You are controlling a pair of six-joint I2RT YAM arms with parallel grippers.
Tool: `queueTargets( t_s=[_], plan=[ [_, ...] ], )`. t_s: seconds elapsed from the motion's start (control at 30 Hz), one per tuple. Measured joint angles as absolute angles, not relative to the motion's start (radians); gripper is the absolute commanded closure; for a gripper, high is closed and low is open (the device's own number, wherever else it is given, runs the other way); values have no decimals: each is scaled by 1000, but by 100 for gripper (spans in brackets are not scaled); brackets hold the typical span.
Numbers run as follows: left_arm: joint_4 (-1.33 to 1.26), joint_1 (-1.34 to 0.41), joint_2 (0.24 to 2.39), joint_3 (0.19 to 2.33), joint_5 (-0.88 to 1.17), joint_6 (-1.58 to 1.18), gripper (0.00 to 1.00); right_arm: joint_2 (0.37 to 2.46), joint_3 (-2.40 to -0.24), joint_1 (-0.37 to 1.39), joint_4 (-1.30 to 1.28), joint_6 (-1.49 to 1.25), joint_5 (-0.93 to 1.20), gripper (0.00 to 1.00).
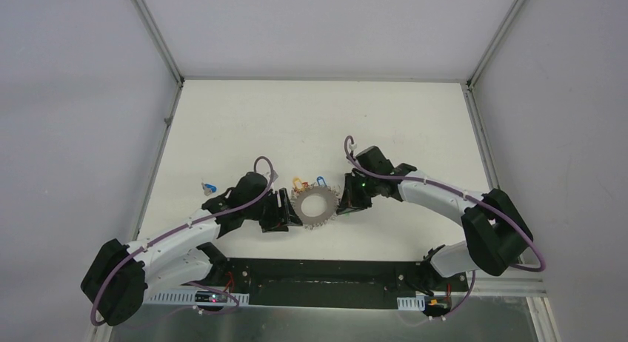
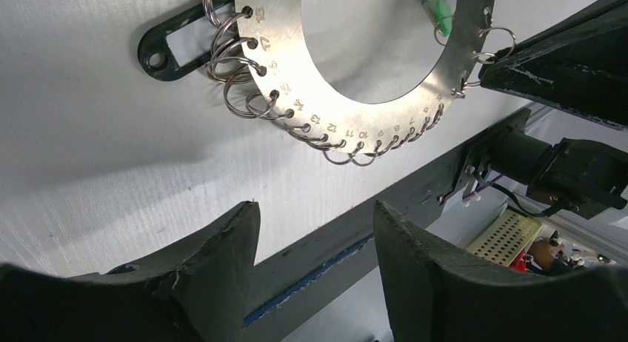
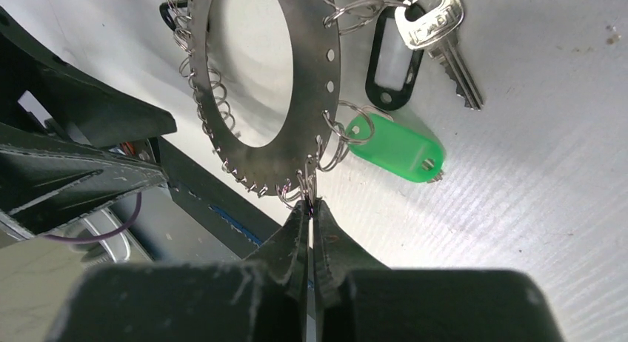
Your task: Put the keys on the keyring
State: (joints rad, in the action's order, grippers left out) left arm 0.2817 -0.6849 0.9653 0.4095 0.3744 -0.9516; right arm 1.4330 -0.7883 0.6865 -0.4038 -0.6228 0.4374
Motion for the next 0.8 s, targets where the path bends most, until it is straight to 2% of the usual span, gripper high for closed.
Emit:
queueTargets(
  t_s=[0.6, 0.73, 0.8],
  plan=[
    [282, -685, 828, 395, 318, -931, 41, 1382, -896, 687, -613, -358, 402, 100],
    [282, -685, 828, 393, 316, -931, 41, 1382, -896, 686, -630, -335, 397, 91],
    [282, -685, 828, 393, 316, -931, 41, 1382, -896, 687, -634, -329, 397, 82]
  ],
)
